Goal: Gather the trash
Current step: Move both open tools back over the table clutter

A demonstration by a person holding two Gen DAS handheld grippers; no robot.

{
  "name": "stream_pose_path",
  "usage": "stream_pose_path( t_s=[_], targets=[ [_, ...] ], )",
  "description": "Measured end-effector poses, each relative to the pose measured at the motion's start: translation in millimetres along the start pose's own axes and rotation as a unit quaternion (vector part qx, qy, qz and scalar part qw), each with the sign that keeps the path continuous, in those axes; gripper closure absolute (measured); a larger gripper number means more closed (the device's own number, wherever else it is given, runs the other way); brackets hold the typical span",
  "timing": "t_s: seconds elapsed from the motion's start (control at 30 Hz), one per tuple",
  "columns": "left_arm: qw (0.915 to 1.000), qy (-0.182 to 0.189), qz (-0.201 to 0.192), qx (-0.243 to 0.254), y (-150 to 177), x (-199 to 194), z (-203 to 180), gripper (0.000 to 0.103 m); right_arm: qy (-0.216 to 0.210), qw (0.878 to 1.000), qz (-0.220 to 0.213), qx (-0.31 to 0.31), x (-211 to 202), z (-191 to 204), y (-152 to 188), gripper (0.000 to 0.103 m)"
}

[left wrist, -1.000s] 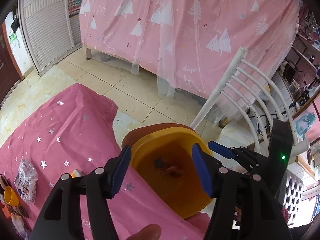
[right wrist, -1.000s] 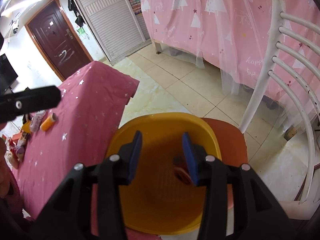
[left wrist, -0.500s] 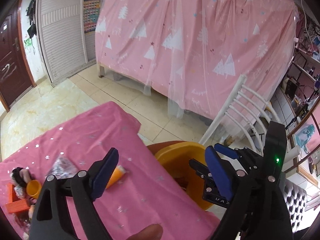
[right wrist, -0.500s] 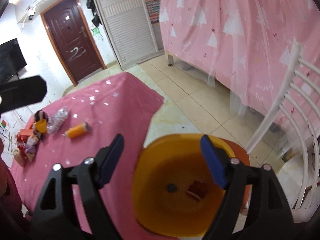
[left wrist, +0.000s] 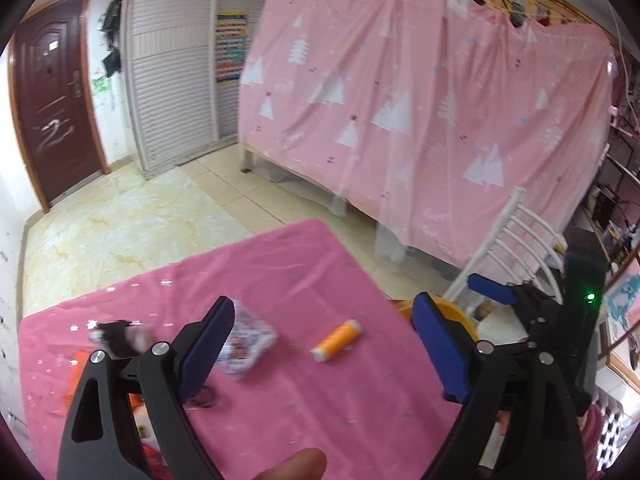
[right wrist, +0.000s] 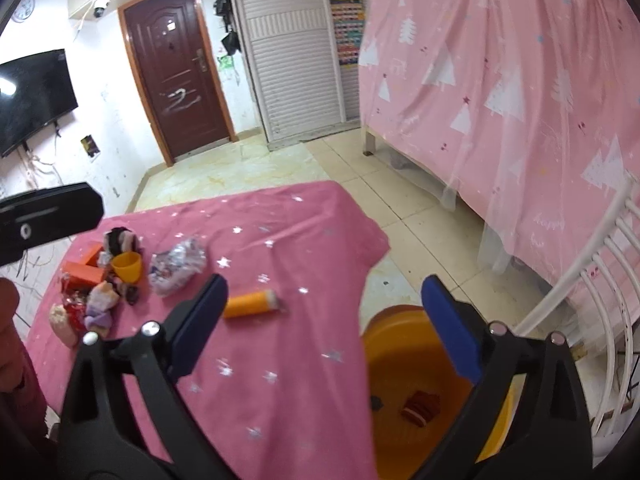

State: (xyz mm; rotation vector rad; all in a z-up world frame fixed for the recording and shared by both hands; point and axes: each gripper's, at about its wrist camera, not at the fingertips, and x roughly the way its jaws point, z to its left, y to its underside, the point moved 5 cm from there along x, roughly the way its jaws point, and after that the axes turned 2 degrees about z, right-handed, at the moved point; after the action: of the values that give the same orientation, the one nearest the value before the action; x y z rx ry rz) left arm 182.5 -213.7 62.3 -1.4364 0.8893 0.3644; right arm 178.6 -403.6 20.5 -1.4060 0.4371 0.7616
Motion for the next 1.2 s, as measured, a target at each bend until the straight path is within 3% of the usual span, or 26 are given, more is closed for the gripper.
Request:
stream_pose_path(
  t_s=[0.4, 0.83, 1.2],
  targets=[
    [0.9959, -0.081, -0.007, -0.04, 7.0, -28.7, 115.2, 0.018, -0.022, 0.999, 0.01, -0.042, 19.5, 66.6, -13.7, 0.009],
    [0.9879, -0.138, 0.008, -0.071, 24.2, -38.0, 203.6, 0.018, -0.044, 0.996, 0.028, -0.078, 42.3, 122.9, -16.8, 0.009],
    [0.9829, -0.152, 0.052, -0.09, 50.2, -18.8, 252.2, 0.018, -0.058, 0.993, 0.049, -0.094, 65.4, 147.7, -15.1, 0.009]
  ],
)
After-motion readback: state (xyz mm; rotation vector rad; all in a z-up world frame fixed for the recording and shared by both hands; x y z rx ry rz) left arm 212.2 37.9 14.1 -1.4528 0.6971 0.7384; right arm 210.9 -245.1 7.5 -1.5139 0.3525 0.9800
